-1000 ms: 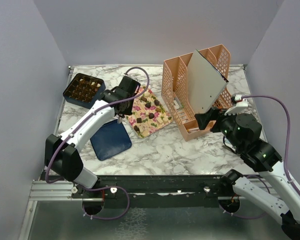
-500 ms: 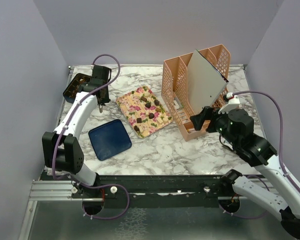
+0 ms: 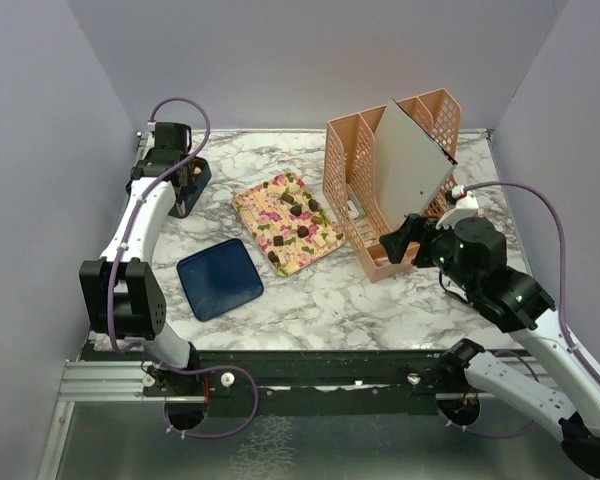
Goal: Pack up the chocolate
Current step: Place the fake chocolate in the packing box.
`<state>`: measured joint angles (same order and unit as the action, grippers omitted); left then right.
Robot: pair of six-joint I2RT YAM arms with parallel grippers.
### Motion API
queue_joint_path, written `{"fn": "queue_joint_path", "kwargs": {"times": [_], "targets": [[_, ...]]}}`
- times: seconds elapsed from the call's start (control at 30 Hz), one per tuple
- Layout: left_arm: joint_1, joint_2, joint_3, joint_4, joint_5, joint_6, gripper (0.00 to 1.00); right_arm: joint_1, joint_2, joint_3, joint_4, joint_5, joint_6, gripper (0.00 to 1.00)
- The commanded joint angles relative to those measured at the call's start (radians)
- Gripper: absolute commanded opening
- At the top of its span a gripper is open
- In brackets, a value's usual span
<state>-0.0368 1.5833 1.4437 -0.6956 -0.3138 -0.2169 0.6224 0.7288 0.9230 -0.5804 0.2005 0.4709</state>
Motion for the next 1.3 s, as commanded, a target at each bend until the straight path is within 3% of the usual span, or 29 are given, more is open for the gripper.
{"fn": "queue_joint_path", "kwargs": {"times": [0.0,0.53,1.27], "targets": [[0.028,0.039,0.022,0.05,0.052,-0.002,0.29,0.002,-0.027,0.007,-0.017,0.002,0.003,0.99],[0.068,0.147,0.073,0.083,0.074,-0.001,0.3,0.003,-0.116,-0.063,0.007,0.01,0.008,0.99],[0.069,0.137,0.046,0.097,0.084,0.012,0.44,0.002,-0.157,-0.065,-0.022,0.023,0.003,0.99]]}}
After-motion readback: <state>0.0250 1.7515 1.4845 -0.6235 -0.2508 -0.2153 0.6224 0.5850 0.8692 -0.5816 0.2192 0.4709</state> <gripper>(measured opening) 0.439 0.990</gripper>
